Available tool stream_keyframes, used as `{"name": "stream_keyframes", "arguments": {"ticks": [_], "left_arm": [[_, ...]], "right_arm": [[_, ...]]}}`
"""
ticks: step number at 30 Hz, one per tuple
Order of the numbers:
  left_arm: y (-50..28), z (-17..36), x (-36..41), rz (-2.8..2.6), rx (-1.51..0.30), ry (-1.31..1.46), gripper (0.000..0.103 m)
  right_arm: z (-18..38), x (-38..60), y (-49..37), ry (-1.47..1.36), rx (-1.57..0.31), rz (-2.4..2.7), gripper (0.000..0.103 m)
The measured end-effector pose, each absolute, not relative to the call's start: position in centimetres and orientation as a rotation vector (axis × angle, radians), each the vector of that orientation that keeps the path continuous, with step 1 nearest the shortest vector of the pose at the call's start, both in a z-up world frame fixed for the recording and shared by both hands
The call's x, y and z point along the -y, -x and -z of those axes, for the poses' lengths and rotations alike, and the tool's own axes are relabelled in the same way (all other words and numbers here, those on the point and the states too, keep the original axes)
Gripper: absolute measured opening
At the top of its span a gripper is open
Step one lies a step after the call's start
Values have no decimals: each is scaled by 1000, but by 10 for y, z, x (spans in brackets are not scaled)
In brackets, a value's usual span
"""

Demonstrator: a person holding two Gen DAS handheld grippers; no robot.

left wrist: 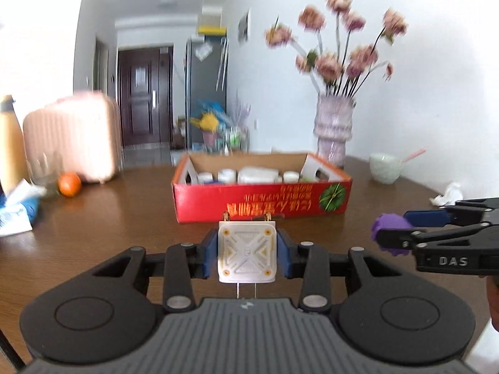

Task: Organize rigid objects
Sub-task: 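Lift the beige plug with the left gripper while the right gripper carries the purple cap to the box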

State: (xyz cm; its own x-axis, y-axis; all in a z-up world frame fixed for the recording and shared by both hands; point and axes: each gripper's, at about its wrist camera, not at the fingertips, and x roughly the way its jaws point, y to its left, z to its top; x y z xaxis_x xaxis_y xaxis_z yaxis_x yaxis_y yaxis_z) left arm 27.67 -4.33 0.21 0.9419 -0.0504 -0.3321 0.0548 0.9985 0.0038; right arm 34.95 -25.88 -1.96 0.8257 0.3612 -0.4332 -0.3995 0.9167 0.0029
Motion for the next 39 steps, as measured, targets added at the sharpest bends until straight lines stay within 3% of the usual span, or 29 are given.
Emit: {"name": "stream_keyframes", "arguments": {"ticks": [20,31,39], "left_arm": [[-77,-34,9,-20,-122,73,39],[-73,-31,18,-52,-131,52,39],[-100,-35,21,-49,-146,52,39]], "right_arm": [[-13,263,-153,37,-164,-369,53],[-18,264,-119,76,-24,-318,53],[-8,273,-143,2,-65,-316,53]]}}
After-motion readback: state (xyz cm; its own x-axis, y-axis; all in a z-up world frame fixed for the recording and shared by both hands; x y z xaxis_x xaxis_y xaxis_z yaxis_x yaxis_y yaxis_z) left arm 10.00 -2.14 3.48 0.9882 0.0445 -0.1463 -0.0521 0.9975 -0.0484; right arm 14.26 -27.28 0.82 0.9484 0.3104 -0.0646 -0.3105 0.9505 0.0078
